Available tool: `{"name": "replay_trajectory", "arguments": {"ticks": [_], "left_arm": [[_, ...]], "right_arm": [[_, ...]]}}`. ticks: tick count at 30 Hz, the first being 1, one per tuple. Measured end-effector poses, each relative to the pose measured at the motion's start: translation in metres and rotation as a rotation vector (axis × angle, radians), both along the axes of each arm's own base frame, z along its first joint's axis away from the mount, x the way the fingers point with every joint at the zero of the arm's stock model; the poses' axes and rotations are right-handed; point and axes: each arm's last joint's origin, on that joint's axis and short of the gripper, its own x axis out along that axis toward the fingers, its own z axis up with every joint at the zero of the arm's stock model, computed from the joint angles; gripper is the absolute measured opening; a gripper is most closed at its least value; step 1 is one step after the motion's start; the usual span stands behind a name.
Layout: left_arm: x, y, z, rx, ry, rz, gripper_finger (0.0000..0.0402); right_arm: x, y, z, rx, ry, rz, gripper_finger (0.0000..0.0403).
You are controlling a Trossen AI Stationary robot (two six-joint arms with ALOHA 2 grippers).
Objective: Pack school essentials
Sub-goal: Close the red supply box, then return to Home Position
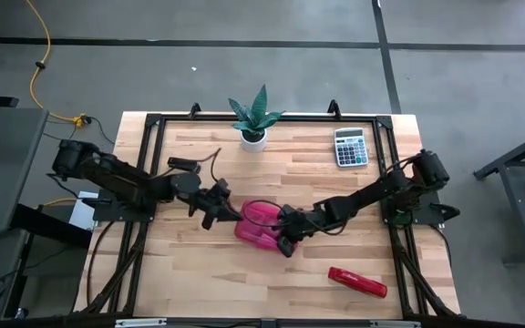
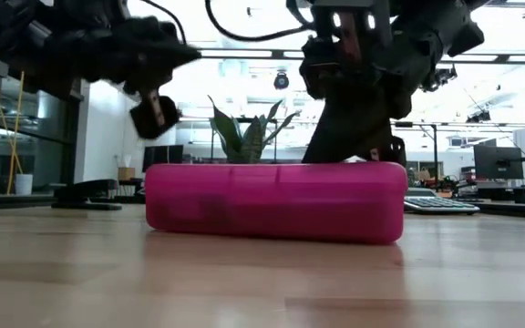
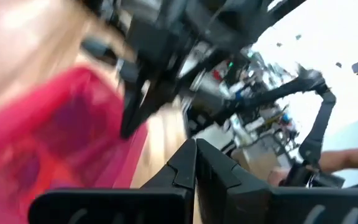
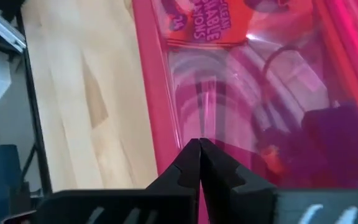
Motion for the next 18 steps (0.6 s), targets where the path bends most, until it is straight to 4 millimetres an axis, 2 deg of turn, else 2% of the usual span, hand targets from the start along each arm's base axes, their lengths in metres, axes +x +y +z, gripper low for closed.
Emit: {"name": "replay_trajectory", "arguments": {"ticks": [3, 7, 14, 18], "left_arm": [[-0.005, 0.008, 0.013, 0.030, -0.064, 0.036, 0.0000], [-0.015, 0.021, 0.034, 0.081, -0.167, 0.098, 0.0000], [-0.041, 0.037, 0.068, 0.229, -0.296, 0.308, 0.0000], [-0.053, 0.044, 0.085, 0.381, -0.185, 0.488, 0.0000]], "right_arm": [[-0.003, -0.006, 0.006, -0.032, -0.006, 0.021, 0.0000], [-0.009, -0.024, 0.025, -0.123, -0.041, -0.002, 0.0000], [-0.027, -0.052, 0.085, -0.277, -0.223, 0.006, 0.0000], [-0.041, -0.064, 0.114, -0.340, -0.321, 0.005, 0.0000]]}}
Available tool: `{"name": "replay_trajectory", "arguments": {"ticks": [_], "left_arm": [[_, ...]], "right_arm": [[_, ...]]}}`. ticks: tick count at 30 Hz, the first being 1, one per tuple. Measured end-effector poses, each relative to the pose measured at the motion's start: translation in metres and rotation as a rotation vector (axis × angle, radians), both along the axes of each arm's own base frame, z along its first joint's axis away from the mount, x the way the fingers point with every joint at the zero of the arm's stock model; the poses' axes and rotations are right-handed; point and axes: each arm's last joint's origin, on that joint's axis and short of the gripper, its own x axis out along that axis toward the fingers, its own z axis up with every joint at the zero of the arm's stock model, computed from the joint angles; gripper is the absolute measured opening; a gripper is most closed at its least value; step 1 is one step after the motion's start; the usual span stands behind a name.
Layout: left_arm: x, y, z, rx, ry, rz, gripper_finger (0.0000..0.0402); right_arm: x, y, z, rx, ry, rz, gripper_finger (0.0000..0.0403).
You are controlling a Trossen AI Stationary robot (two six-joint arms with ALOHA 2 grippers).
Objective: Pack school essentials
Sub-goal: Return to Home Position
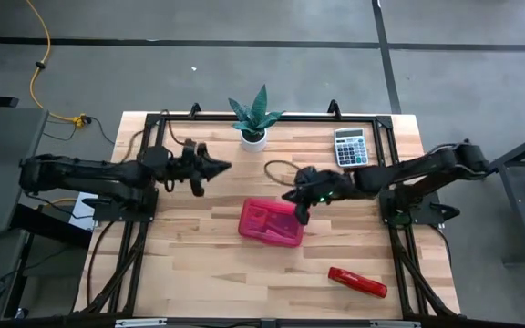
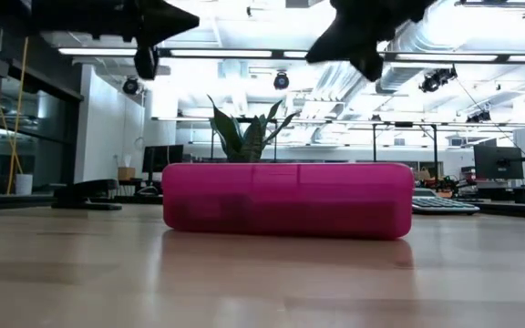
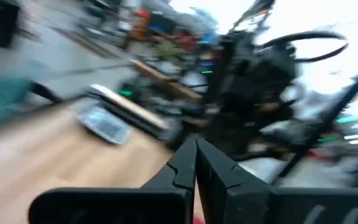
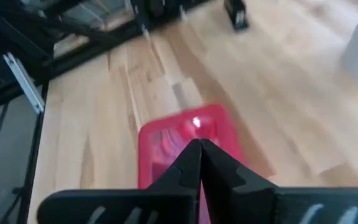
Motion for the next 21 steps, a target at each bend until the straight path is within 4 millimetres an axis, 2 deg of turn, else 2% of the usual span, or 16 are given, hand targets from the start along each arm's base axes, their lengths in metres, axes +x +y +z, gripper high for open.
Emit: {"name": "replay_trajectory", "arguments": {"ticks": [5, 10, 13, 21], "left_arm": [[-0.007, 0.007, 0.044, 0.180, 0.201, 0.097, 0.0000], [-0.014, 0.006, 0.088, 0.285, 0.255, 0.150, 0.0000], [-0.015, -0.002, 0.096, 0.298, 0.233, 0.149, 0.0000], [-0.012, -0.038, 0.093, 0.300, 0.267, 0.141, 0.0000]], "right_arm": [[-0.017, -0.015, 0.022, -0.057, -0.052, -0.005, 0.0000], [-0.028, -0.029, 0.031, -0.075, -0.050, 0.052, 0.0000], [-0.032, -0.037, 0.034, -0.065, -0.056, 0.104, 0.0000], [-0.045, -0.050, 0.044, -0.084, -0.091, 0.144, 0.0000]]}}
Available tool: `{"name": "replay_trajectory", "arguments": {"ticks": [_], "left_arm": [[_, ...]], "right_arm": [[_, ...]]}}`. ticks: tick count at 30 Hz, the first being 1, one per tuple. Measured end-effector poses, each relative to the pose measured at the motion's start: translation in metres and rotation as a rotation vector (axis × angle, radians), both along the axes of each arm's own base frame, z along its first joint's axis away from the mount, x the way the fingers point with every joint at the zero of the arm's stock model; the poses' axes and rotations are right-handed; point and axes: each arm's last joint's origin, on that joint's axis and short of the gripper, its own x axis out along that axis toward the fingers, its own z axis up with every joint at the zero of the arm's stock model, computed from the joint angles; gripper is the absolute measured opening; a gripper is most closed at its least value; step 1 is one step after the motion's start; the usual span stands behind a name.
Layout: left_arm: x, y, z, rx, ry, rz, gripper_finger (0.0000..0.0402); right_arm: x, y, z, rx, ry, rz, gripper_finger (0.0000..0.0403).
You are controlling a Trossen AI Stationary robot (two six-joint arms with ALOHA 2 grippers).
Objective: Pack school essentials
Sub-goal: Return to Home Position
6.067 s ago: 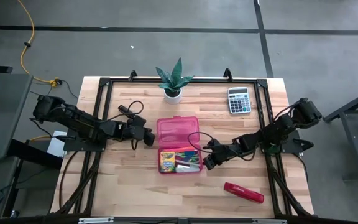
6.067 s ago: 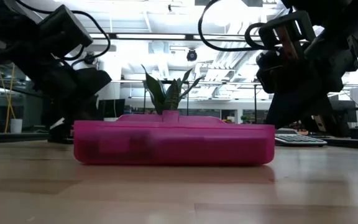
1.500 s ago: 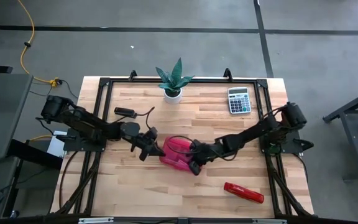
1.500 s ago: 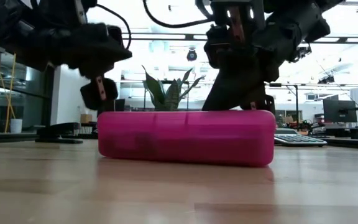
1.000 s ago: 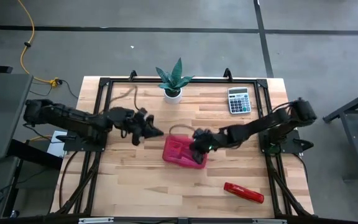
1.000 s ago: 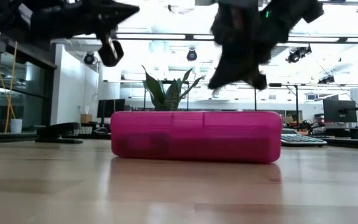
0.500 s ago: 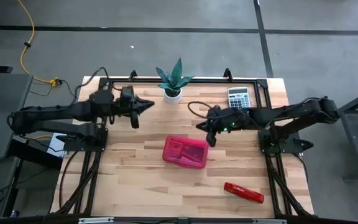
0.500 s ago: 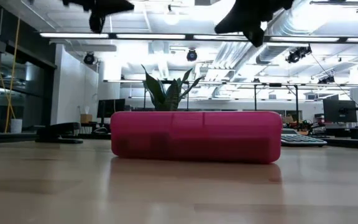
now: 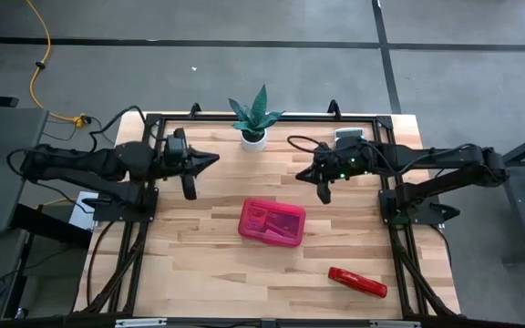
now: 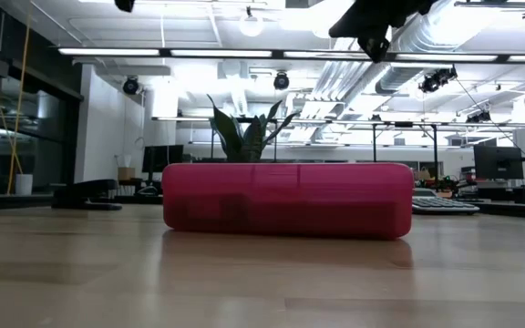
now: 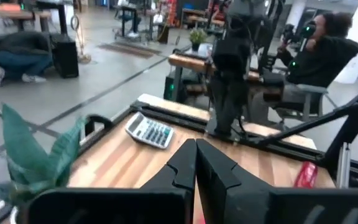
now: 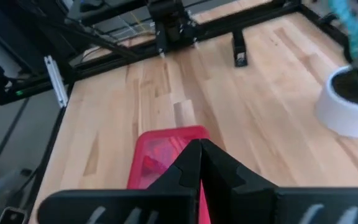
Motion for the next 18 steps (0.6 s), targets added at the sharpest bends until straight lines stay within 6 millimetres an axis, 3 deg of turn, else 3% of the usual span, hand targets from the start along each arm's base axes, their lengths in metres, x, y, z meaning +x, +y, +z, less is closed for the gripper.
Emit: {"name": "replay_trajectory", "arguments": {"ticks": [7, 11, 15, 18], "left_arm": [[0.001, -0.011, -0.026, -0.075, -0.025, -0.046, 0.0000], [-0.005, -0.007, -0.047, -0.114, -0.065, -0.067, 0.0000], [-0.019, 0.000, -0.055, -0.115, -0.081, -0.027, 0.0000], [-0.032, 0.005, -0.061, -0.114, -0.102, -0.006, 0.0000]], "right_arm": [[-0.014, 0.001, 0.005, -0.039, -0.029, 0.001, 0.0000], [-0.027, 0.003, -0.014, 0.065, -0.111, -0.027, 0.0000], [-0.045, 0.006, -0.036, 0.183, -0.180, -0.046, 0.0000], [-0.056, 0.007, -0.042, 0.237, -0.213, -0.064, 0.0000]]}}
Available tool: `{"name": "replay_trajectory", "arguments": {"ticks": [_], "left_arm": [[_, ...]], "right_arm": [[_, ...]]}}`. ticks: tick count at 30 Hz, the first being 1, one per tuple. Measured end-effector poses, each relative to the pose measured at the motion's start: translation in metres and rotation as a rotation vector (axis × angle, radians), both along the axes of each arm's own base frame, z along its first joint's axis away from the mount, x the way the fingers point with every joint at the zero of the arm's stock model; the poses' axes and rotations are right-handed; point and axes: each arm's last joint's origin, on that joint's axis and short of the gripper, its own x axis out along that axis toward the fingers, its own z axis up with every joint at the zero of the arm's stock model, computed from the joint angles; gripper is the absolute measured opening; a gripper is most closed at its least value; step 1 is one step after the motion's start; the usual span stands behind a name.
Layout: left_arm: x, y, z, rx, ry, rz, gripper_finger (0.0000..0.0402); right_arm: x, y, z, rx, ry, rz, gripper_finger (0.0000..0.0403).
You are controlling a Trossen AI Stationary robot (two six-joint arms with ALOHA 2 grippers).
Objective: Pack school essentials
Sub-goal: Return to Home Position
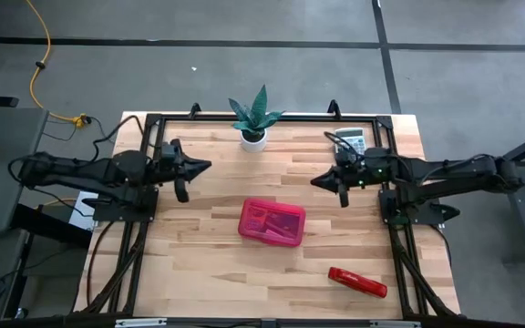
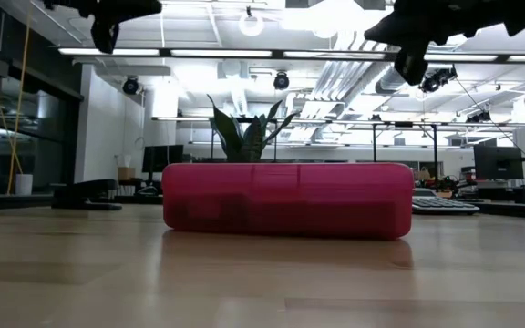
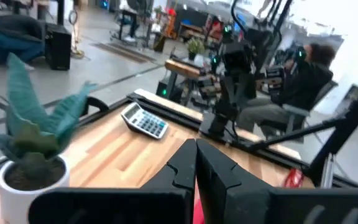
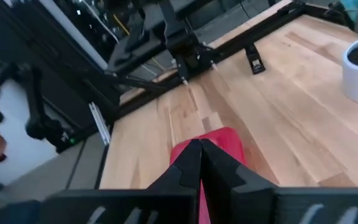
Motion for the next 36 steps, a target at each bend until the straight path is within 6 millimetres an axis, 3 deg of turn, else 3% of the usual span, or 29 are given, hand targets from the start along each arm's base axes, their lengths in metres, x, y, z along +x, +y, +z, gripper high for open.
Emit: {"name": "replay_trajectory", "arguments": {"ticks": [18, 24, 32, 36], "left_arm": [[-0.044, 0.002, -0.073, -0.027, -0.153, -0.021, 0.0000], [-0.056, 0.001, -0.087, -0.005, -0.179, -0.025, 0.0000], [-0.050, 0.001, -0.117, -0.053, -0.146, -0.025, 0.0000], [-0.049, 0.002, -0.117, -0.052, -0.136, -0.016, 0.0000]], "right_arm": [[-0.007, -0.002, 0.007, -0.031, -0.065, -0.075, 0.0000], [-0.008, -0.002, 0.002, 0.040, -0.017, -0.102, 0.0000], [-0.008, -0.002, 0.003, 0.035, -0.021, -0.101, 0.0000], [-0.008, -0.001, 0.003, 0.014, -0.027, -0.073, 0.0000]]}}
